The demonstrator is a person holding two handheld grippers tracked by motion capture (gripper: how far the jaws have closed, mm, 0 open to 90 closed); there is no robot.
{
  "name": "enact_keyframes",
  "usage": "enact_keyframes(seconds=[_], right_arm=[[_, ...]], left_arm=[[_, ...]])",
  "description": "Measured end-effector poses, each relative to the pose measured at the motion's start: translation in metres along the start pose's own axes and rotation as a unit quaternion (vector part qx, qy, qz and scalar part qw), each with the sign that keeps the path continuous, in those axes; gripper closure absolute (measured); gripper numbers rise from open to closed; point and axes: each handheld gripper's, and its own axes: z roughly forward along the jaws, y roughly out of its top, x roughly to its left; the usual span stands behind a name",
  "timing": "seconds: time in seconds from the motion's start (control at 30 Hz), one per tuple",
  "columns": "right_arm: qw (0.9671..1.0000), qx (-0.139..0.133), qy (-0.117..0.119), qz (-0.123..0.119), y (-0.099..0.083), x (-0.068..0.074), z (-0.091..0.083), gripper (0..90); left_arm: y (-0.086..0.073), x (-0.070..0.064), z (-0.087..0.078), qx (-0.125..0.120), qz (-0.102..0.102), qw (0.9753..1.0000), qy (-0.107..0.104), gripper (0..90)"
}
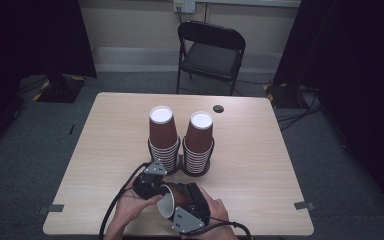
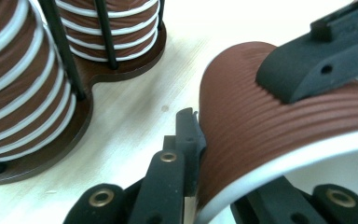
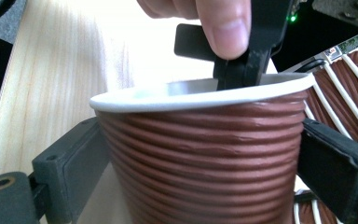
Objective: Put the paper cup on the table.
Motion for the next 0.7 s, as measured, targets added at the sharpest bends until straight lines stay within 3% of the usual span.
enact_keyframes(seconds=[0.2,0.37,0.7], right_arm=[[0.9999,0.009,-0.005,-0.011,0.0024,0.0001,0.0015,7.0],[0.9997,0.014,-0.018,-0.009,0.0036,0.0007,0.0037,6.5],[0.9994,0.013,-0.02,-0.025,0.0049,-0.0013,0.0083,6.4]], left_arm=[[0.0007,-0.0004,-0.0003,-0.003,-0.01,0.9999,0.002,84.9],[-0.0007,0.0001,0.0016,-0.02,-0.033,0.9992,-0.007,85.4],[-0.0005,0.0015,-0.0011,-0.018,-0.04,0.999,0.001,85.4]])
